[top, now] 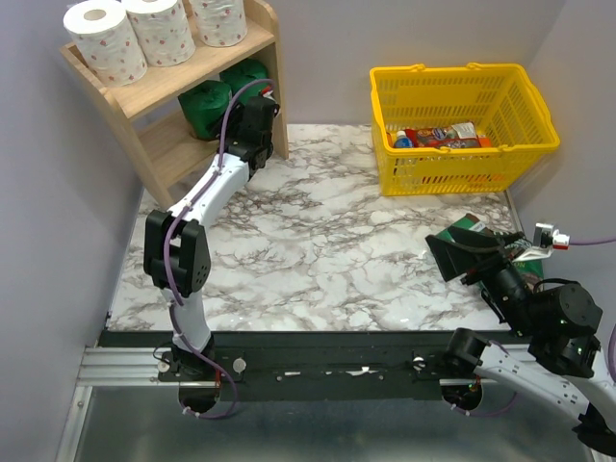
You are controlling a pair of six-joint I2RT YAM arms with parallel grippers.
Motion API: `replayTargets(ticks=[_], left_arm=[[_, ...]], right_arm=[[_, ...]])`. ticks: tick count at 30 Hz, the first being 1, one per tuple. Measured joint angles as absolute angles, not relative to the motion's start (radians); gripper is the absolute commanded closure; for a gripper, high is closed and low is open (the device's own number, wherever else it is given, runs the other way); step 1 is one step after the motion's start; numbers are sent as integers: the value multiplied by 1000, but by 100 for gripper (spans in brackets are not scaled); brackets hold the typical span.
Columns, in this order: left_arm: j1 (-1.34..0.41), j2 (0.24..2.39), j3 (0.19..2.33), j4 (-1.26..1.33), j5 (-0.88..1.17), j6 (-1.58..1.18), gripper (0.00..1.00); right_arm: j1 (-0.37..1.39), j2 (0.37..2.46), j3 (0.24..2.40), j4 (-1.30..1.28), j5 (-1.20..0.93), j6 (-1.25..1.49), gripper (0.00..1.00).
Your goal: Place and organize the paper towels onto the shelf
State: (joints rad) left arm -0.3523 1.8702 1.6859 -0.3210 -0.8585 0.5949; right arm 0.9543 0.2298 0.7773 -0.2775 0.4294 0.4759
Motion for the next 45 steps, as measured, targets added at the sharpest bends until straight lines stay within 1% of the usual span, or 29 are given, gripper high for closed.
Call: replayTargets(ticks=[9,14,18,19,21,22,23,27,33,37,38,40,45], left_arm=[[-339,1917,1715,-269,-869,631,40],[-352,1909,1720,-286,-858,607,36],[-413,1851,1720,-342,-806,543,29],[-433,1827,1720,-355,-780,520,26],[-476,1760,1719,-386,-709,453,21],[-491,1727,1715,-394,-682,429,3],[-510,1676,1699,-393,-645,397,1],[-543,1472,1629,-395,-530,287,1],[-550,1272,1481,-392,-397,146,1],[-553,1184,1336,-404,-328,62,1],[-554,1170,1310,-408,-319,49,1],[-557,1125,1242,-413,-304,16,1],[-558,970,1086,-392,-297,-33,1]], right_arm=[[954,252,777,-254,444,450,0],[954,256,776,-253,456,435,0],[954,260,750,-236,484,416,0],[954,265,739,-236,498,412,0],[954,300,725,-247,542,399,0],[954,332,724,-263,566,389,0],[954,369,724,-273,590,373,0],[954,544,728,-324,701,268,0],[927,820,751,-355,865,7,0],[796,962,749,-365,883,-120,2],[761,987,749,-366,885,-144,8],[698,1031,742,-366,889,-188,12],[593,1072,699,-360,881,-269,13]])
